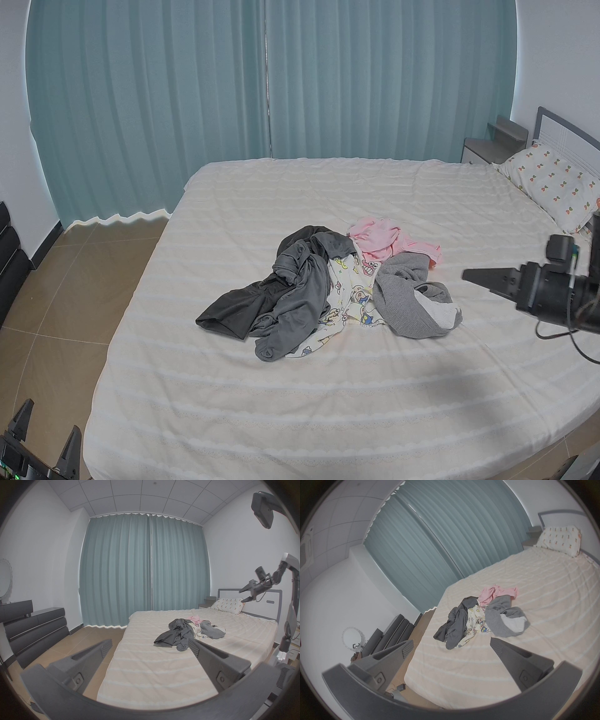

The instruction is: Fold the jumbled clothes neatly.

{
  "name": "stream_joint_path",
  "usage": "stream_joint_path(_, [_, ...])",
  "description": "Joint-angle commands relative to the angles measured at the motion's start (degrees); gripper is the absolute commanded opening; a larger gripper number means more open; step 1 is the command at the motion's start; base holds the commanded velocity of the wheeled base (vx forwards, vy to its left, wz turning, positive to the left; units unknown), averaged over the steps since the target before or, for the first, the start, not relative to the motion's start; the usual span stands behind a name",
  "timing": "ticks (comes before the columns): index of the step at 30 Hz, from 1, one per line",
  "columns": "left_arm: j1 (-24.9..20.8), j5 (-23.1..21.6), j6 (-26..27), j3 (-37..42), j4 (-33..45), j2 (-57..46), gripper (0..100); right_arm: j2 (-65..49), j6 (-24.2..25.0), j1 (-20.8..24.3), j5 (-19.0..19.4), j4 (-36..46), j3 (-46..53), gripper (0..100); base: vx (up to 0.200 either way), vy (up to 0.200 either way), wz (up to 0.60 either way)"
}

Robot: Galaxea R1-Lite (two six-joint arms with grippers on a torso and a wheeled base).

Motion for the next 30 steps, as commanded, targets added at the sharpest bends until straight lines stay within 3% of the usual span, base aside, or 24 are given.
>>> stream_joint_path(1, [0.00,-0.02,-0.01,1.01,0.02,-0.99,100,35.19,9.42,7.88,-9.25,-11.13,-15.40,100,0.000,0.000,0.00])
stream_joint_path(3, [0.00,-0.02,-0.01,1.01,0.11,-0.99,100,42.13,12.85,8.06,-12.07,-11.13,-20.76,100,0.000,0.000,0.00])
stream_joint_path(6, [0.09,-0.02,-0.01,1.01,0.02,-0.99,100,47.32,14.60,7.09,-12.68,-10.86,-25.07,100,0.000,0.000,0.00])
stream_joint_path(17, [0.09,-0.02,-0.01,1.01,0.11,-0.99,100,60.41,14.96,4.19,-13.21,-10.86,-35.53,100,0.000,0.000,0.00])
stream_joint_path(27, [0.09,-0.02,-0.01,1.01,0.11,-0.99,100,67.80,15.66,3.75,-20.24,-7.35,-46.43,100,0.000,0.000,0.00])
stream_joint_path(30, [0.00,-0.02,-0.01,1.01,0.02,-0.99,100,67.89,21.02,4.46,-20.15,-4.71,-46.95,100,0.000,0.000,0.00])
